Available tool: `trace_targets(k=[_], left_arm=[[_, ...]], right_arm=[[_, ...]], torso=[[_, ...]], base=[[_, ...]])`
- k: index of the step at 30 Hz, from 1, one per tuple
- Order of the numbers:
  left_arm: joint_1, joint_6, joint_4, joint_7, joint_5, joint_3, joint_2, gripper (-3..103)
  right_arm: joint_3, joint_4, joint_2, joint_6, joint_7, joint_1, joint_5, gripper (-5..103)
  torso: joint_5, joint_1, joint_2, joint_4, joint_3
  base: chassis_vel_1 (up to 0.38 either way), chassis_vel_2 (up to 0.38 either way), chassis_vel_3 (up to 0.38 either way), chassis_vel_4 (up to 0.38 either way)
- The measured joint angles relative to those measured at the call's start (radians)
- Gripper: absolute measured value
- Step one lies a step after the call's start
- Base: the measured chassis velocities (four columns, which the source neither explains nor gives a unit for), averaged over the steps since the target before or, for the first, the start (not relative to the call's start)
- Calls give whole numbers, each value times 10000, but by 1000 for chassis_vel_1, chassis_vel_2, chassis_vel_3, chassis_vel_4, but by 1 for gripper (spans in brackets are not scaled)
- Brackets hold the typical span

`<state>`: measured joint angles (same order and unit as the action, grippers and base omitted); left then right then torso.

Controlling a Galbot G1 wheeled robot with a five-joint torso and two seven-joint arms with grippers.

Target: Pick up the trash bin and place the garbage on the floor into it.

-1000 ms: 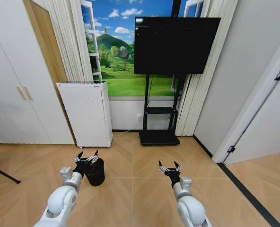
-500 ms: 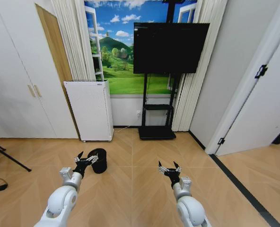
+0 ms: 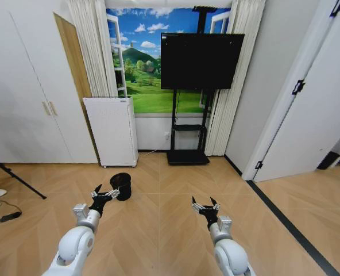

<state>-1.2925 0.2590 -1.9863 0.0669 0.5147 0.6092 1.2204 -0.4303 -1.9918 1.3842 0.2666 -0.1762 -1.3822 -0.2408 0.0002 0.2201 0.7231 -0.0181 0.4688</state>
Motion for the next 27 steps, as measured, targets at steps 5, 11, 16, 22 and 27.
trace_targets(k=[5,11,16,22,27], left_arm=[[-46,-184,9,121,-7,-47,16,100],[-137,-167,-2,219,-175,-97,36,100],[-139,-124,-31,248,-247,-105,38,100],[-144,-114,-35,251,-252,-110,39,100],[-145,-108,-35,252,-252,-109,39,100]], right_arm=[[16,97,25,-211,11,-4,1,100],[-24,76,92,-219,-139,-44,40,100],[-44,46,97,-168,-192,-57,95,100],[-48,41,99,-151,-198,-58,104,100],[-48,36,99,-147,-199,-58,109,100]], torso=[[-1,-5,1,0,-2],[-2,2,-5,1,0],[-2,1,-5,0,0],[-2,0,-5,0,-1],[-2,0,-4,0,-1]], base=[[84,-98,-86,111],[-3,5,6,-8],[0,0,0,0],[0,0,0,0],[0,0,0,0]])
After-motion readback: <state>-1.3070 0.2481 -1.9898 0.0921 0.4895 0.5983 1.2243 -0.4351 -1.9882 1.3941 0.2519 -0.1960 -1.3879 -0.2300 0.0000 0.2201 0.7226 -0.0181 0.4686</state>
